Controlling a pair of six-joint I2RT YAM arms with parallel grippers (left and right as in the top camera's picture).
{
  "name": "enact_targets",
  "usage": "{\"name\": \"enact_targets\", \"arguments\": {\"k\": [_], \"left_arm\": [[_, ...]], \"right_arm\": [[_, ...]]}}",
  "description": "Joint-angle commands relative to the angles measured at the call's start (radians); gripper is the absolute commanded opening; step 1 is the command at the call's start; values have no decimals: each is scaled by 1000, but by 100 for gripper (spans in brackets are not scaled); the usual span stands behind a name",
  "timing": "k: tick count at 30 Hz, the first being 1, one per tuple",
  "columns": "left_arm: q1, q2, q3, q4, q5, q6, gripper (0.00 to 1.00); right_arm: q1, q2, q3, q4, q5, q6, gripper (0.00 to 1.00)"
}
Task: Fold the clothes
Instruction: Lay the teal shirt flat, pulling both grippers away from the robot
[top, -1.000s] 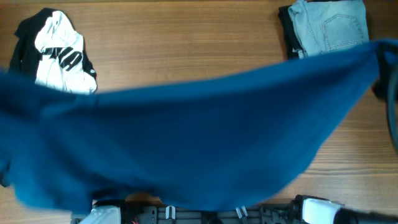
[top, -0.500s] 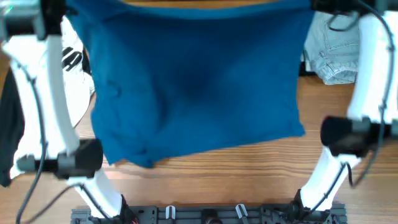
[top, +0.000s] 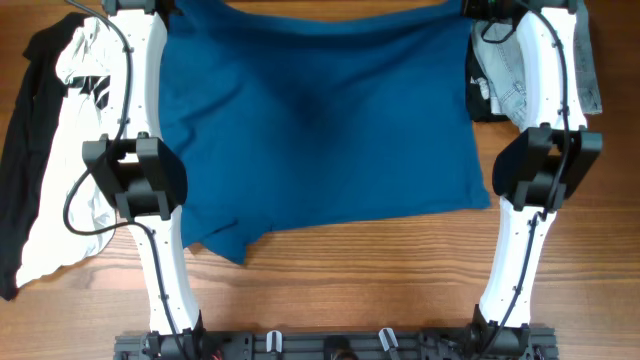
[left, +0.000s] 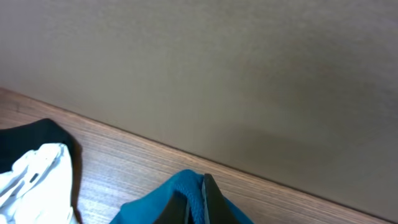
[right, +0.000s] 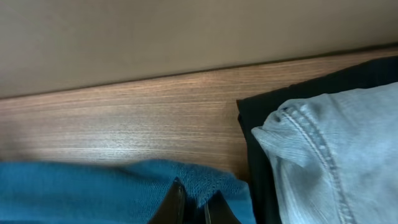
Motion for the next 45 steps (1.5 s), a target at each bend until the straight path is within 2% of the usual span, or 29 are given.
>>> {"name": "enact_targets", "arguments": {"k": [1, 8, 15, 20, 26, 34, 39, 42, 45], "left_arm": [[1, -11, 7, -1, 55, -12, 4], [-13, -95, 7, -345, 76, -19, 4], [33, -108, 7, -680, 73, -58, 4], [51, -108, 7, -822, 73, -58, 4], [50, -104, 6, -969, 73, -58, 4], [51, -102, -5, -1027, 72, -58, 4], [51, -102, -113, -1011, 72, -58, 4], [53, -102, -199, -976, 34, -58, 12], [65, -102, -237, -947, 16, -58, 17]], "right_arm": [[10, 16, 2, -5, -6, 12, 4], [5, -13, 4, -210, -6, -43, 4], [-10, -20, 4, -445, -2, -70, 4], [-48, -20, 4, -563, -2, -66, 4], [-64, -20, 4, -588, -2, -72, 4], [-54, -19, 4, -597, -2, -88, 5], [-46, -19, 4, -609, -2, -93, 7], [-44, -19, 4, -618, -2, -96, 12], [-43, -19, 3, -634, -2, -112, 23]]}}
